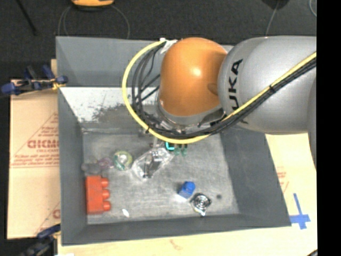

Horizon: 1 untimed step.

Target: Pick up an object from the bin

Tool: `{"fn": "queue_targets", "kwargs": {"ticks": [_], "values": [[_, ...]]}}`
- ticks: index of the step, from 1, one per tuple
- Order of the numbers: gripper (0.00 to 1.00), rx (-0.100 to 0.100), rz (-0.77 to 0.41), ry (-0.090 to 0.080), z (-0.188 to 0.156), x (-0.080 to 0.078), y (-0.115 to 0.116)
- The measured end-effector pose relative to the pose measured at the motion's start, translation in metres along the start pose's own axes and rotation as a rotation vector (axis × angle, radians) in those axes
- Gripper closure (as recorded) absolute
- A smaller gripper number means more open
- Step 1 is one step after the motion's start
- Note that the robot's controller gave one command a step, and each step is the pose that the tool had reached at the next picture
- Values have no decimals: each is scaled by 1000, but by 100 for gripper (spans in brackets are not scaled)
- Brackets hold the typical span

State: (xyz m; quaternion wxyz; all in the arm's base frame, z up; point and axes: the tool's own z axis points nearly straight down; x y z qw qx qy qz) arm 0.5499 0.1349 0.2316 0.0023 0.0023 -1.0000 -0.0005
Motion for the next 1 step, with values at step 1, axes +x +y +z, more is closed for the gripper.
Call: {"fn": "queue_targets", "kwargs": {"ticks": [1], "values": [[0,-4,228,-11,159,-51,37]]}}
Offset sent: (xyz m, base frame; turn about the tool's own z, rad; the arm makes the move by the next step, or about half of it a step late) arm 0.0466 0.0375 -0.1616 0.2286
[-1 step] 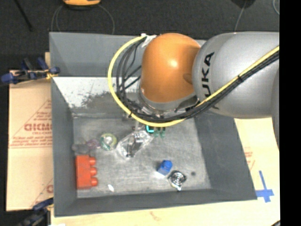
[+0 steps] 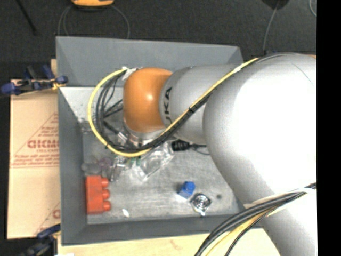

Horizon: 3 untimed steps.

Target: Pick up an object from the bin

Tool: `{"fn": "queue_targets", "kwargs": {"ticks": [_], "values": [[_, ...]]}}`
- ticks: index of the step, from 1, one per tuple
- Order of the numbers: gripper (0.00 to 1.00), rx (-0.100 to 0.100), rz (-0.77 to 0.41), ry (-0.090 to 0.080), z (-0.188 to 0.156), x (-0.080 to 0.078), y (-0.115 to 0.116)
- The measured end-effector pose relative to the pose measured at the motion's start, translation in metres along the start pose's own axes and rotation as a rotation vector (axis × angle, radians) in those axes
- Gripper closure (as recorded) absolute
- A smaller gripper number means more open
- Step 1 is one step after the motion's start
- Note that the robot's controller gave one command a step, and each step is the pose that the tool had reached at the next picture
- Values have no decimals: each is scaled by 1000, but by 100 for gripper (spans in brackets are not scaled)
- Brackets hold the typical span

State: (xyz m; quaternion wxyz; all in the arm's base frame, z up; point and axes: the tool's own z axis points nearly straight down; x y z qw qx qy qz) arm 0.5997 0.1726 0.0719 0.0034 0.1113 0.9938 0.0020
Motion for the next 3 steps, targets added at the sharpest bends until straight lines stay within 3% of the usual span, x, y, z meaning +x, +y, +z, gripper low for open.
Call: {"fn": "queue_targets", "kwargs": {"ticks": [1,2,3], "values": [[0,1,81,0,-30,-2,-13],[0,4,109,3,-51,0,-46],[0,1,313,-4,-2,25,-17]]}}
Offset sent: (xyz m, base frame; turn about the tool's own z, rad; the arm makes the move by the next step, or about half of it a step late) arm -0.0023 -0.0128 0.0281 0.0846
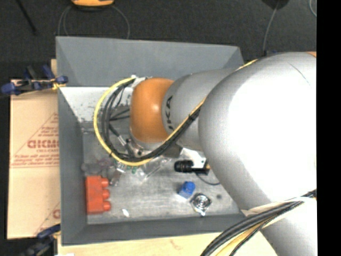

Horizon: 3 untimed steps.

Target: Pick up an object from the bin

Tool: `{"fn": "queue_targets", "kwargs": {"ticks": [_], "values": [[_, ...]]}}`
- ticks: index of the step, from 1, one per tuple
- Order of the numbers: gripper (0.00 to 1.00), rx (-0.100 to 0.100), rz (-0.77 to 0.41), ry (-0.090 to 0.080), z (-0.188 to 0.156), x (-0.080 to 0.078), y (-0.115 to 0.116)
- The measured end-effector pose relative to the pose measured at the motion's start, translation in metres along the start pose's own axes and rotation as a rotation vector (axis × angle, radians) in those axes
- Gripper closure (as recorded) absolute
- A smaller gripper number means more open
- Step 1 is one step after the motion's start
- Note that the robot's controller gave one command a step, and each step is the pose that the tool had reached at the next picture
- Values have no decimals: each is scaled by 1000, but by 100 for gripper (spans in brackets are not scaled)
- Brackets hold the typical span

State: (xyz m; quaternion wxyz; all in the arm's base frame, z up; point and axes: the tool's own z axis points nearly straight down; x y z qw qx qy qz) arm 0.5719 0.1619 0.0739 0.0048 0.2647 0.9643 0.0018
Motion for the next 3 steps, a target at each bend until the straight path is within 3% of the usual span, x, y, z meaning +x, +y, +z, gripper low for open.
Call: {"fn": "queue_targets", "kwargs": {"ticks": [1,2,3], "values": [[0,2,-1,4,-2,-2,1],[100,-2,1,-2,-4,-4,2],[100,-1,-3,2,-86,-7,3]]}}
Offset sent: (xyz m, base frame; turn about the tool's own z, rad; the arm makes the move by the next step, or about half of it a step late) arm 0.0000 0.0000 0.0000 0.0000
